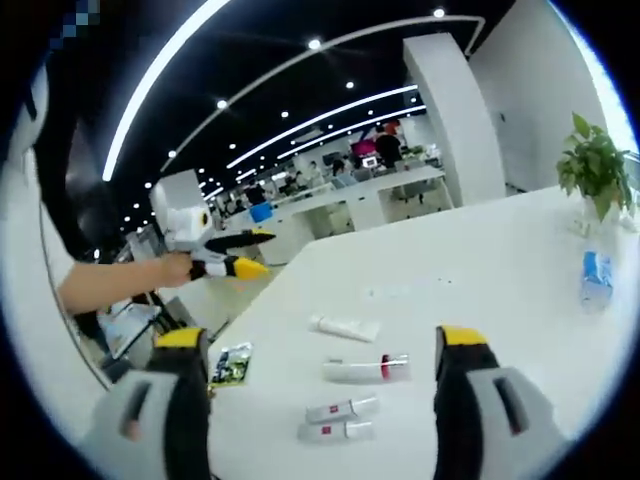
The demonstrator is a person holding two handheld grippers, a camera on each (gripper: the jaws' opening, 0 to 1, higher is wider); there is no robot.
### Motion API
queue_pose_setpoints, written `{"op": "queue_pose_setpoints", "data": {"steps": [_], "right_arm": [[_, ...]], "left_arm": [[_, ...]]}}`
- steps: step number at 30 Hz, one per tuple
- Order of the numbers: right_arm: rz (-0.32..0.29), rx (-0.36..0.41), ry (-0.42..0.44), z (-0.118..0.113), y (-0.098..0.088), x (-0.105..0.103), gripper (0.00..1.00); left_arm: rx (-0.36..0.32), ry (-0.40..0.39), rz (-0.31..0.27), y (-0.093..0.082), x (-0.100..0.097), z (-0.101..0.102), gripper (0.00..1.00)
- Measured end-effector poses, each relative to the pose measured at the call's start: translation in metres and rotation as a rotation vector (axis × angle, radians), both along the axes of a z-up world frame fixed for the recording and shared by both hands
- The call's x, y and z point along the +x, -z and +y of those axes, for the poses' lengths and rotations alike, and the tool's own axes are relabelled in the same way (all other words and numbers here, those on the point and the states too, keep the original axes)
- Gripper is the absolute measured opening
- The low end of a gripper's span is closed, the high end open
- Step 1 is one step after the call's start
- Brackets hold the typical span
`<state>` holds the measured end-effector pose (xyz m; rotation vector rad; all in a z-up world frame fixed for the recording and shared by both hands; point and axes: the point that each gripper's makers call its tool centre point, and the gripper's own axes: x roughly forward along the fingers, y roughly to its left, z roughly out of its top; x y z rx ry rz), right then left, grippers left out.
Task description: Arrange the skincare products in the storage area until every visible bottle or jar stands upright without overlapping.
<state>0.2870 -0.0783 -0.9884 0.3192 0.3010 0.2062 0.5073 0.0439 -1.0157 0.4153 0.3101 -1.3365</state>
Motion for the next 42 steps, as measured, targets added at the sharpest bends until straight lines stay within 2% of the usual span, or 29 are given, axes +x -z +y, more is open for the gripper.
{"op": "queue_pose_setpoints", "data": {"steps": [2,3,9,11,13,14,15,16,22,24,28,30,32,34,36,39,42], "right_arm": [[0.004,0.006,0.004,0.000,0.001,0.000,0.92],[0.009,0.011,0.011,-0.001,0.002,0.000,0.92],[0.022,0.012,0.040,-0.008,0.006,-0.003,0.92],[0.042,0.016,0.069,-0.015,0.012,-0.007,0.92],[0.052,0.023,0.080,-0.018,0.015,-0.010,0.92],[0.053,0.022,0.080,-0.018,0.015,-0.010,0.92],[0.062,0.009,0.083,-0.018,0.018,-0.012,0.92],[0.073,0.001,0.085,-0.019,0.022,-0.014,0.92],[0.119,-0.017,0.095,-0.019,0.036,-0.020,0.91],[0.128,-0.030,0.094,-0.020,0.036,-0.022,0.91],[0.140,-0.049,0.106,-0.025,0.036,-0.025,0.90],[0.151,-0.050,0.106,-0.026,0.037,-0.027,0.90],[0.165,-0.066,0.099,-0.026,0.039,-0.029,0.91],[0.180,-0.093,0.090,-0.027,0.041,-0.030,0.91],[0.188,-0.104,0.088,-0.027,0.042,-0.030,0.91],[0.187,-0.096,0.092,-0.028,0.042,-0.029,0.91],[0.193,-0.052,0.106,-0.025,0.046,-0.029,0.90]], "left_arm": [[0.038,0.024,-0.009,0.010,0.006,-0.004,0.78],[0.070,0.042,0.006,0.020,0.011,-0.008,0.78],[0.151,0.110,0.035,0.048,0.022,-0.024,0.78],[0.217,0.151,0.061,0.071,0.026,-0.030,0.78],[0.240,0.176,0.129,0.090,0.026,-0.036,0.78],[0.254,0.182,0.135,0.094,0.026,-0.036,0.78],[0.312,0.190,0.114,0.108,0.032,-0.035,0.78],[0.335,0.208,0.111,0.115,0.032,-0.035,0.78],[0.421,0.232,0.147,0.149,0.039,-0.044,0.76],[0.436,0.243,0.147,0.156,0.040,-0.046,0.75],[0.521,0.267,0.138,0.178,0.048,-0.042,0.72],[0.561,0.259,0.165,0.188,0.051,-0.040,0.65],[0.577,0.267,0.152,0.194,0.054,-0.041,0.61],[0.607,0.272,0.175,0.204,0.054,-0.040,0.62],[0.652,0.297,0.153,0.214,0.054,-0.037,0.61],[0.667,0.311,0.147,0.220,0.051,-0.039,0.60],[0.698,0.331,0.153,0.231,0.049,-0.040,0.59]]}}
